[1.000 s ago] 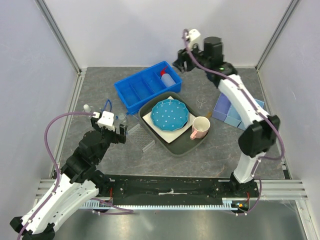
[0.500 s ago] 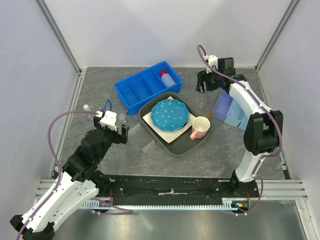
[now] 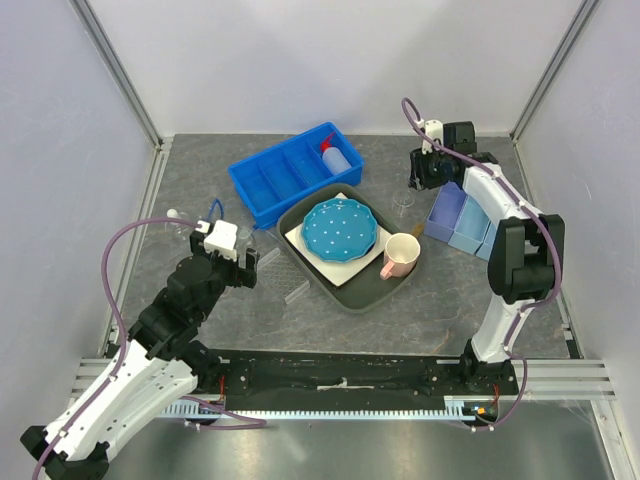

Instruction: Organize the chemistry lab equipment

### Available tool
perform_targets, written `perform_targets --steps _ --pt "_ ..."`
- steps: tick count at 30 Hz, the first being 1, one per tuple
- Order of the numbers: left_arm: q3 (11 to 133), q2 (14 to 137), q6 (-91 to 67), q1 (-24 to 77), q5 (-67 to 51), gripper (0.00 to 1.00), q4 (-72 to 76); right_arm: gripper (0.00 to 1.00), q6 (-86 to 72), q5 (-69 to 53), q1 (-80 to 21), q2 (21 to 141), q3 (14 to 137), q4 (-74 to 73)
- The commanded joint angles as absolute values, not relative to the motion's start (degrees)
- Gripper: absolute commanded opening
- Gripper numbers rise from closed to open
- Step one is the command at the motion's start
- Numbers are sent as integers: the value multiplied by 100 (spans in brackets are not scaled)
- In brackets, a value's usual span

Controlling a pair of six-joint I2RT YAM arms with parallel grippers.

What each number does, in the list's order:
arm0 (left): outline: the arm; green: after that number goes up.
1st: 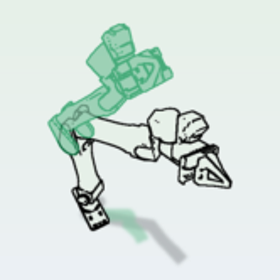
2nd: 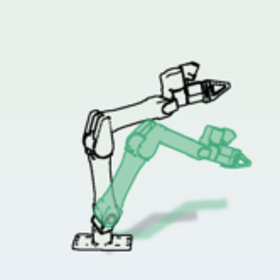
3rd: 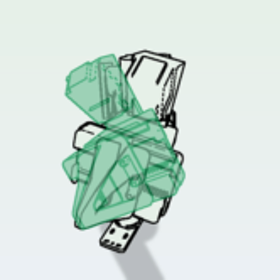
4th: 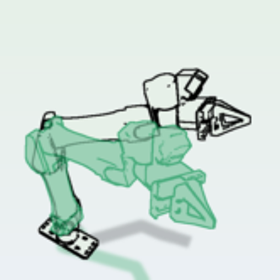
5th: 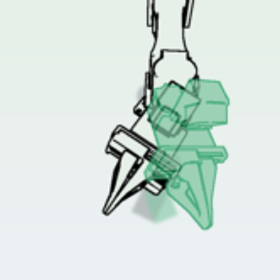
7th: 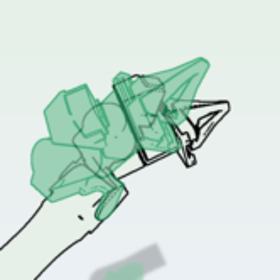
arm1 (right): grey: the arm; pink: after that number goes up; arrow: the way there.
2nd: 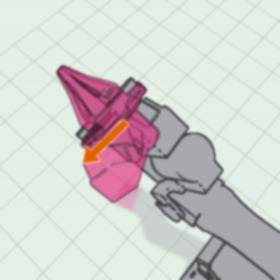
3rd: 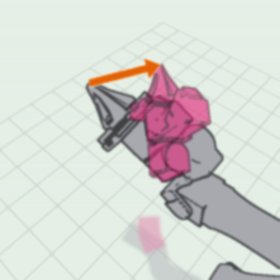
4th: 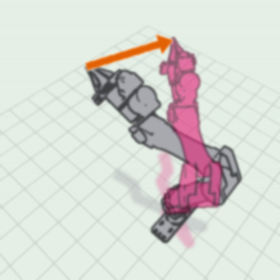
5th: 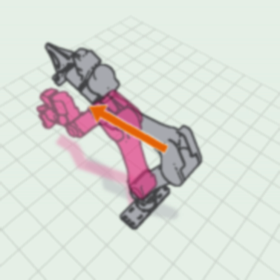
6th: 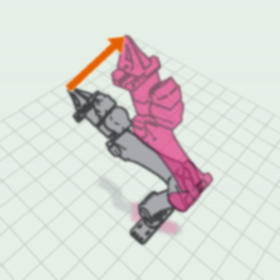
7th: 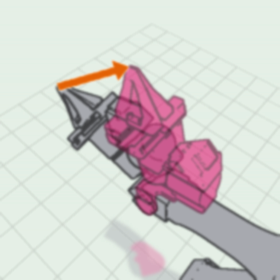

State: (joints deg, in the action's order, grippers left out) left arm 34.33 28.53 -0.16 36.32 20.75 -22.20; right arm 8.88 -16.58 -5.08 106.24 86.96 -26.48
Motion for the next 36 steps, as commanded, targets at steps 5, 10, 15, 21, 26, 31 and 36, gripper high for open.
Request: perform_targets --steps 5,10,15,21,26,31,36 --pt "3419 2962 141 3586 2145 92 -2030 43 993 -1626 -519 11048 8640 -2645" --pt "3419 2971 149 3577 2101 92 -2022 40 984 -1652 -518 11267 8657 -2716" --pt "3419 2979 149 3586 2004 92 -2030 34 932 -1688 -519 11417 8684 -2768" --pt "3410 2909 158 3577 1758 92 -1995 26 739 -1512 -519 11487 8649 -2585" --pt "3419 2909 123 3577 1705 92 -2004 17 624 -1442 -519 11338 8456 -2321" --pt "3428 2743 53 3577 988 91 -1908 12 501 -1432 -492 10803 8043 -1794" --pt "3656 2654 -737 3577 537 93 -1732 11 396 -1608 -466 10110 7673 -1293"
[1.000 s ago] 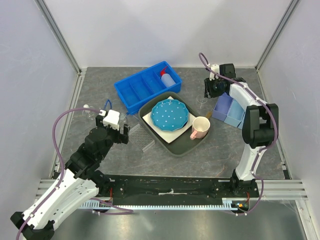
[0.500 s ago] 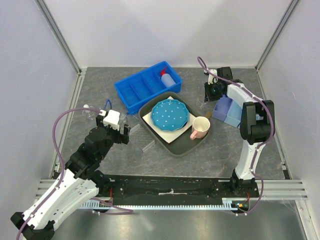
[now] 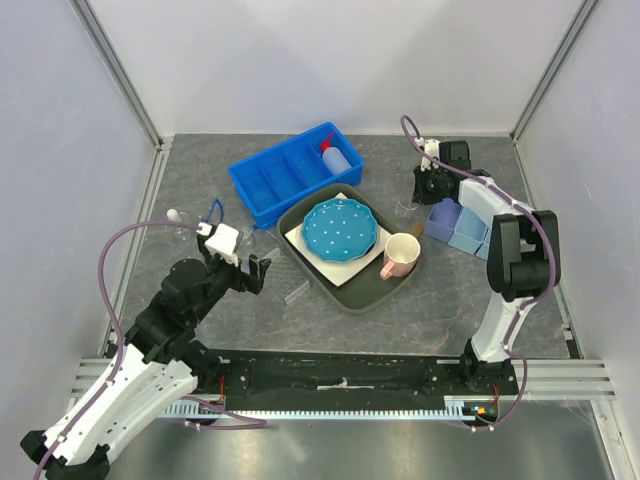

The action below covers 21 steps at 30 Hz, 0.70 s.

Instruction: Organize the chemistry lab equipment

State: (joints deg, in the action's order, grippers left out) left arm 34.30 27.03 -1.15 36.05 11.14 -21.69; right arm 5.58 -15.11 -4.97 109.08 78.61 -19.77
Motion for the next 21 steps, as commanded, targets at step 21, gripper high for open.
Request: perform_targets --steps 21 --pt "6361 7074 -5299 3849 -1157 87 -874 11 430 -2347 -1141 8332 7040 -897"
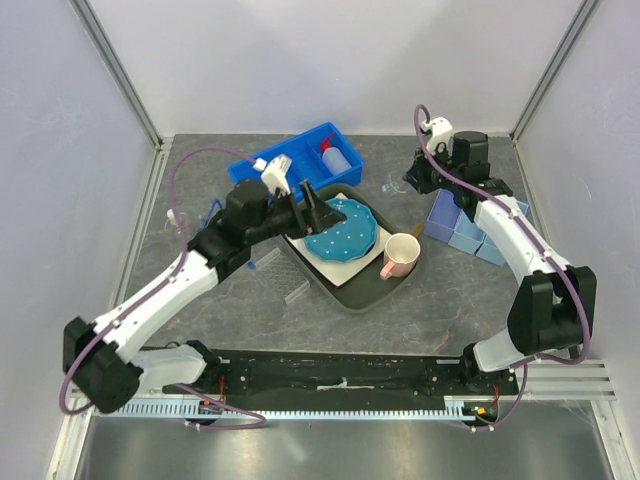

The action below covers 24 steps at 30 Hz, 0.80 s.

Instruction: Organize the chemistry lab equipment

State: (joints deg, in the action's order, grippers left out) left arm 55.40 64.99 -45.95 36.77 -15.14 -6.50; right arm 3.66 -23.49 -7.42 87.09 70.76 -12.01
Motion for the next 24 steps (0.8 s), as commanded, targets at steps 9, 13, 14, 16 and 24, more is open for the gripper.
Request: perform_targets --steps 9,13,14,16,24 --pt "8428 8744 -5660 4553 1045 87 -2759 11 843 -1468 -2337 8323 7040 -949" --pt "8866 9114 -5844 4605 1695 80 -3372 11 888 -1292 -2601 8358 7066 -975" --pt "8946 9175 -5853 4605 1809 80 -3479 11 905 -1266 -2671 8358 7066 -984" --pt "9087 9351 -5906 4614 2012 77 -3638 11 905 -1231 -2707 8367 7075 -984" --pt "9518 9835 -5854 4658 2522 58 -4034 11 932 -1108 -2953 8429 7084 -993"
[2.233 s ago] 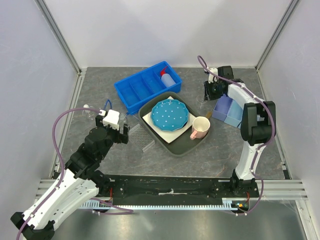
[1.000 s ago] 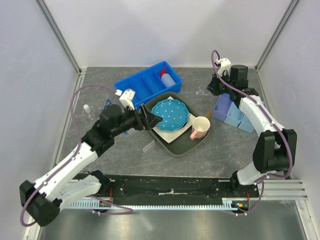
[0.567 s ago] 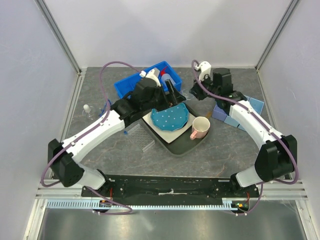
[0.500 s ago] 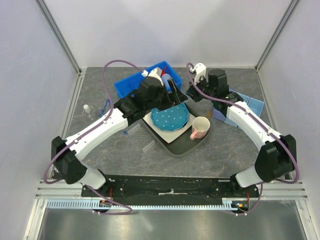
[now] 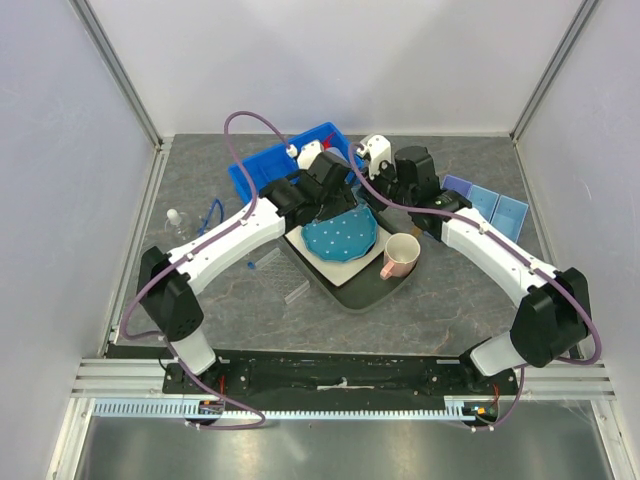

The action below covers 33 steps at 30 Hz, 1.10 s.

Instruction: Organize the chemistry lab equipment

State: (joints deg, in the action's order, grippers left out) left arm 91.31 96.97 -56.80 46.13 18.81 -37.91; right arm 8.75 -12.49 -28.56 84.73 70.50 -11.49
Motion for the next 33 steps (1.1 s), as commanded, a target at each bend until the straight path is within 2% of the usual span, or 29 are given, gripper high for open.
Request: perform_targets --steps 1,2,5,9,11,15,18,28,33 --pt "9579 9878 -5836 4667 2540 57 -4043 11 932 -1107 -2962 8446 7084 -993" --pt "9606 9949 -5819 4676 2557 57 -4043 12 932 -1099 -2979 8455 7084 -993" --pt "9712 10037 -5687 4711 2654 46 -4043 12 940 -1090 -2997 8473 7075 -993" --pt "9756 10107 -5468 4755 2742 26 -4034 12 932 -1090 -3015 8455 7075 -993" --pt "9773 10125 -5371 4764 2707 25 -4034 13 949 -1134 -3032 8464 7066 -984" --pt "9765 10160 -5072 4764 2619 9 -3999 14 879 -1397 -3041 8490 7058 -984" --pt "9756 10151 -4879 4764 2610 3 -3955 15 827 -1546 -3050 8490 7049 -976" --pt "9229 9836 -4342 4615 2048 2 -3227 20 773 -2329 -3067 8525 7031 -993" --pt "8615 9432 -4140 4395 1706 2 -2673 30 826 -2584 -3067 8499 7022 -1028"
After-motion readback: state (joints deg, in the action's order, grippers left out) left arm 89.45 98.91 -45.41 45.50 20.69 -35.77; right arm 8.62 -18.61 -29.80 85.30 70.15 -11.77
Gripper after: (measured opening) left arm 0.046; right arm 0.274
